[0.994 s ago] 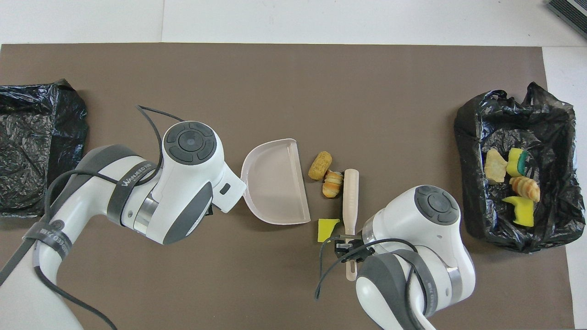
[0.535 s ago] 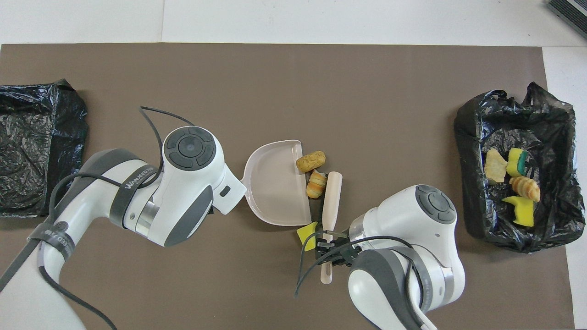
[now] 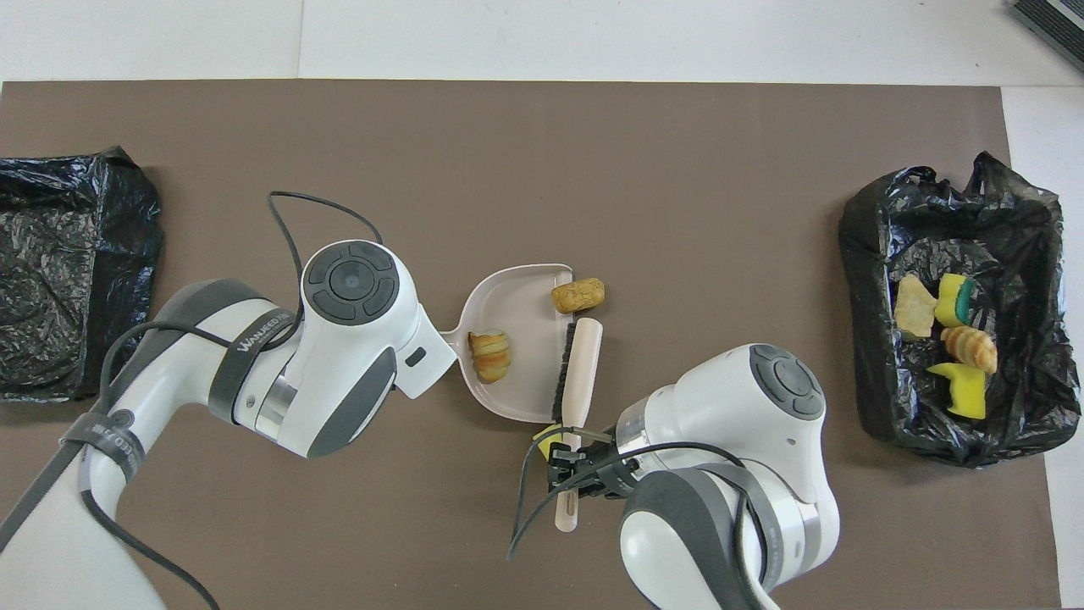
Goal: Sweep and dump trash in bin
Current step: 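Sweep the bread pieces into the dustpan with the right gripper's brush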
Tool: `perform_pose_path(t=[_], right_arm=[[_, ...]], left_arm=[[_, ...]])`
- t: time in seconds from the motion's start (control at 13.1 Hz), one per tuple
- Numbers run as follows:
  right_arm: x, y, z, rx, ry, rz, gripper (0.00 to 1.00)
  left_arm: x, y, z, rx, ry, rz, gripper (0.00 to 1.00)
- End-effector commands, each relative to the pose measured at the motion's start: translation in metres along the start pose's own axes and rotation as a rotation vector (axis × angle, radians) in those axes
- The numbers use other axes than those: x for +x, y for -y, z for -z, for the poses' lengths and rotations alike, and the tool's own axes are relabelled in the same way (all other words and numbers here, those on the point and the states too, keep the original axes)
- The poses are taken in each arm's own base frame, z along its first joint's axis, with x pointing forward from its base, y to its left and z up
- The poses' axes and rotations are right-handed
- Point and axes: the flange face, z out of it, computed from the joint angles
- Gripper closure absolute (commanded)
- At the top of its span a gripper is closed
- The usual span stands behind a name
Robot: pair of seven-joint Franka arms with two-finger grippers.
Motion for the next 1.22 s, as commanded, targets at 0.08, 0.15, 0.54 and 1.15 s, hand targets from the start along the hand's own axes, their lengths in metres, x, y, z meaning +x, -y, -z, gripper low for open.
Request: perform_pose_path(t=[0.08, 0.15, 0.54, 1.15], right_arm=[[-0.021, -0.015, 0.035, -0.214, -0.062, 0.078, 1.00], [-0.035, -0.022, 0.039, -0.296, -0.063, 0.133, 1.00], [-0.047, -0.081, 0.009, -0.414, 0.008, 0.282, 1.00], [-0.024, -0.113, -0.007, -0.406, -0.018, 0.414, 1.00]], left_arm=[[-0.009, -0.003, -0.004, 0.006, -0.002, -0.004, 1.00], [-0.011, -0.002, -0.004, 0.002, -0.002, 0.008, 1.00], [-0.014, 0.000, -0.005, 0.000, -0.003, 0.012, 1.00], [-0.009, -0.001, -0.007, -0.013, -0.086, -0.007, 1.00]])
